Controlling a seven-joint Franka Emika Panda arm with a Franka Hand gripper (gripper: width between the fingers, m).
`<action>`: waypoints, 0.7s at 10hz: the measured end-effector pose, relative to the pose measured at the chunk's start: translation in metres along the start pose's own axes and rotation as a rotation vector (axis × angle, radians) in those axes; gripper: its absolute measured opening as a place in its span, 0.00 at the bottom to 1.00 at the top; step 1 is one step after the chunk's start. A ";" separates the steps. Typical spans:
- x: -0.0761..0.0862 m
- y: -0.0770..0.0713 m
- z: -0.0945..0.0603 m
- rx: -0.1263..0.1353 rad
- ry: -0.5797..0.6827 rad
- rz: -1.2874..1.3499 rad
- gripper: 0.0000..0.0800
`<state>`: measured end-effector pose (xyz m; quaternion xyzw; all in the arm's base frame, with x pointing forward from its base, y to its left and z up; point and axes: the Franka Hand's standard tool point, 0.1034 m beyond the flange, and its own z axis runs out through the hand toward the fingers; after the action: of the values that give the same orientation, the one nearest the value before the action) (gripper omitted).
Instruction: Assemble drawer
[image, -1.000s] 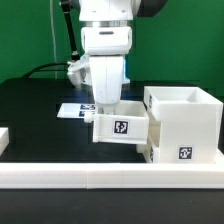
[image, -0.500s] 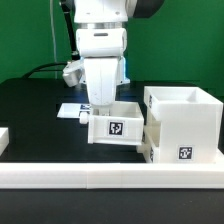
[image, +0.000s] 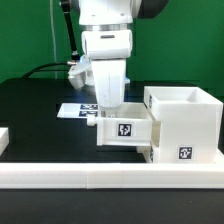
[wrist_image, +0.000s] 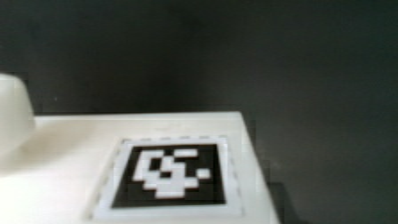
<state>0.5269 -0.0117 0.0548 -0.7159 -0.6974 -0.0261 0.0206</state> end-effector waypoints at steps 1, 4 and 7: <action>0.001 0.000 0.000 0.000 -0.002 0.010 0.05; 0.000 -0.001 0.001 0.000 0.000 0.014 0.05; 0.001 0.000 -0.001 0.010 -0.004 0.012 0.05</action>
Offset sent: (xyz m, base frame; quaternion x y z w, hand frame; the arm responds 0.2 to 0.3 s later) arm 0.0000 0.0000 0.0000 0.0000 0.0000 0.0000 1.0000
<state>0.5273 -0.0110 0.0564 -0.7199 -0.6933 -0.0211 0.0231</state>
